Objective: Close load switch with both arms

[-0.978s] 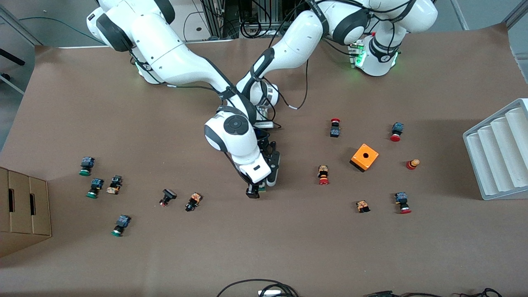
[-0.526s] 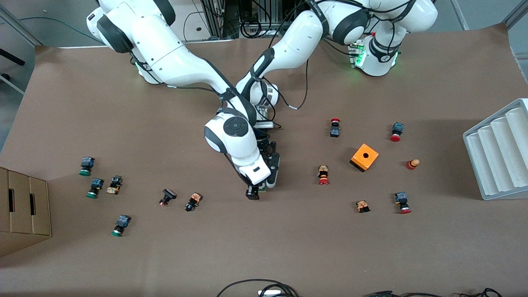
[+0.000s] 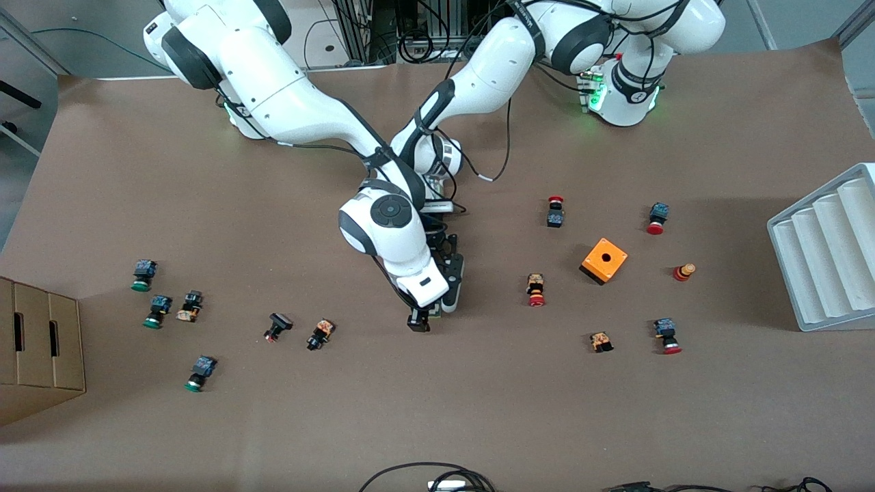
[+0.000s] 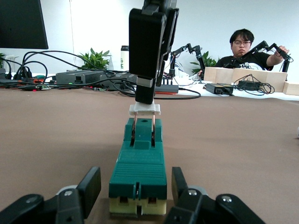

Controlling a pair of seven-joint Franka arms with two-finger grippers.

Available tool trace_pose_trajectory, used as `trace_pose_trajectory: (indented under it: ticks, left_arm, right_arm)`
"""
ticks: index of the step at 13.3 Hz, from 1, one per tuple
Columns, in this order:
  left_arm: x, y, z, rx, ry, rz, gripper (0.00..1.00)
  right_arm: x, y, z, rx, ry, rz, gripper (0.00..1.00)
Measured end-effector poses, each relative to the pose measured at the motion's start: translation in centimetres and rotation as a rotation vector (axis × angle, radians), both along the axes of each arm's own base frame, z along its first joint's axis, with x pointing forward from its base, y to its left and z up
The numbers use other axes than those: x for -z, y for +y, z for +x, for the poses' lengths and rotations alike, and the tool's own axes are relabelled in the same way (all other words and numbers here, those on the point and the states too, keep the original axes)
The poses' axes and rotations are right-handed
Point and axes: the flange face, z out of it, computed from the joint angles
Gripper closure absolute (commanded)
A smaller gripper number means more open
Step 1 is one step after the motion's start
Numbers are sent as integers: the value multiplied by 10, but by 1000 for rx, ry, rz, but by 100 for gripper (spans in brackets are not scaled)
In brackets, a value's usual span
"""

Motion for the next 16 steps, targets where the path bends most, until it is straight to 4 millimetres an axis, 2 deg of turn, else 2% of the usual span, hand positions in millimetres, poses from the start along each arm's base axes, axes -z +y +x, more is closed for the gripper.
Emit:
trace_pose_trajectory:
  ticks: [16]
  left_arm:
    - [0,0,0,0,0,0,30]
  right_arm:
    - [13,2,4,2,4,-2,42]
